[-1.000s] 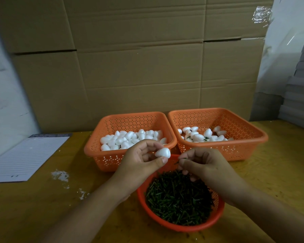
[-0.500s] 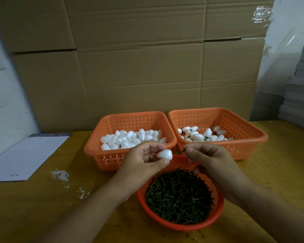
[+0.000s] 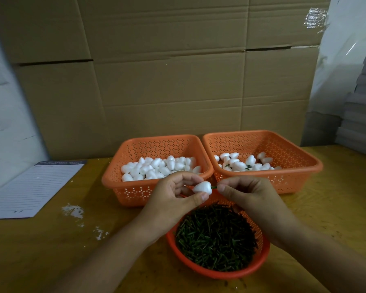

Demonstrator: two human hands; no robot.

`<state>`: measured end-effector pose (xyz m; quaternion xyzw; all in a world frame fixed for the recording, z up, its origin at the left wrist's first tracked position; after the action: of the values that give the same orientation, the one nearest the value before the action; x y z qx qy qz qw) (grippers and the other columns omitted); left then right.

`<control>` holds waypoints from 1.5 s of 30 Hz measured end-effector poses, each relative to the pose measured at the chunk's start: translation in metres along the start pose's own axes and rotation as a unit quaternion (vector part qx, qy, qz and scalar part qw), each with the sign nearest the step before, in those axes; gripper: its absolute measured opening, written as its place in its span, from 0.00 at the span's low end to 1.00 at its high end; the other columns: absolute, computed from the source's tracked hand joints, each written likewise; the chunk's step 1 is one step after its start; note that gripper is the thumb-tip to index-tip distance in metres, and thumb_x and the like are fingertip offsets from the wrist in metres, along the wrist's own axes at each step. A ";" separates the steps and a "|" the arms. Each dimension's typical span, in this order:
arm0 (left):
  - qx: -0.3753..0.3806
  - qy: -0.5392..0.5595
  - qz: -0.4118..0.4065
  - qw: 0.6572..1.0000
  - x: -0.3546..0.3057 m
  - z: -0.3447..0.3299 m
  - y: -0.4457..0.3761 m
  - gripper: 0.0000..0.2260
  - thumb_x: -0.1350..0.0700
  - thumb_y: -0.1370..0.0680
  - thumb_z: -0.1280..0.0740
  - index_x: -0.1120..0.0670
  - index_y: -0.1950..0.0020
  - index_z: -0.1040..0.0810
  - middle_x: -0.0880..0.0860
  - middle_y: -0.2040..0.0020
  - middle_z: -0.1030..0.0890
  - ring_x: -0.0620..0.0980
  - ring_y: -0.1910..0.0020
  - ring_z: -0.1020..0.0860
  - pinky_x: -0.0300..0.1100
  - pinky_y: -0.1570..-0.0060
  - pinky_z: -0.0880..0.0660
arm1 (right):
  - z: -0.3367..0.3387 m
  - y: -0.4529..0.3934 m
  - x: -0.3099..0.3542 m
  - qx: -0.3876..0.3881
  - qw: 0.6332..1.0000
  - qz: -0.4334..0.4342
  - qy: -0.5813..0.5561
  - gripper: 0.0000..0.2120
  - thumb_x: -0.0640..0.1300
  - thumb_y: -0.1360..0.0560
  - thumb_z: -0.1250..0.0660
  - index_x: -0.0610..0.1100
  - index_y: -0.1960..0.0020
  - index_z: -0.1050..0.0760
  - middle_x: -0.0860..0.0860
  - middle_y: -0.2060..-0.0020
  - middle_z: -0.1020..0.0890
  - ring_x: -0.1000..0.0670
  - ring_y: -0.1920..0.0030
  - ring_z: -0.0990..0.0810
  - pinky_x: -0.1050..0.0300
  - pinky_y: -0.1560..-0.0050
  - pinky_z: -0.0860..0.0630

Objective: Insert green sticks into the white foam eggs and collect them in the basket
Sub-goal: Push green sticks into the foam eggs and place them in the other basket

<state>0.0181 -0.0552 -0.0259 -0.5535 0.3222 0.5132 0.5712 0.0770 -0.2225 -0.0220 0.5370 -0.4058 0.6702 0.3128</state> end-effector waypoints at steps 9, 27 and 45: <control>0.002 -0.010 -0.008 1.000 0.000 -0.002 -0.001 0.12 0.49 0.31 0.23 0.43 0.49 0.17 0.49 0.48 0.15 0.51 0.48 0.17 0.46 0.46 0.20 | -0.001 0.001 -0.001 0.007 1.000 -0.003 0.009 0.06 0.44 0.24 0.30 0.43 0.56 0.15 0.45 0.61 0.14 0.52 0.64 0.21 0.63 0.67 0.26; 0.006 -0.030 -0.008 0.999 0.000 -0.003 0.001 0.11 0.53 0.28 0.23 0.45 0.48 0.17 0.49 0.48 0.14 0.50 0.49 0.17 0.53 0.44 0.20 | -0.006 0.003 0.006 0.032 0.998 0.026 0.049 0.06 0.44 0.24 0.29 0.46 0.56 0.14 0.45 0.65 0.16 0.57 0.70 0.25 0.65 0.68 0.28; 0.005 -0.044 -0.025 0.999 -0.013 -0.001 0.002 0.18 0.49 0.29 0.23 0.46 0.40 0.21 0.47 0.45 0.15 0.49 0.46 0.17 0.57 0.40 0.22 | -0.012 0.006 0.008 0.065 0.995 0.016 0.078 0.05 0.45 0.26 0.28 0.44 0.57 0.14 0.50 0.71 0.18 0.57 0.74 0.27 0.65 0.72 0.32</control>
<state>0.0131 -0.0596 -0.0147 -0.5354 0.2853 0.5210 0.6005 0.0643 -0.2150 -0.0170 0.4957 -0.3438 0.7400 0.2974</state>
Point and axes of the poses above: each hand's wrist, its own y-axis away from the middle knuckle, its own z-axis out of the back of the hand, x = y × z, the point moved 7 cm from there along -y, towards the middle knuckle
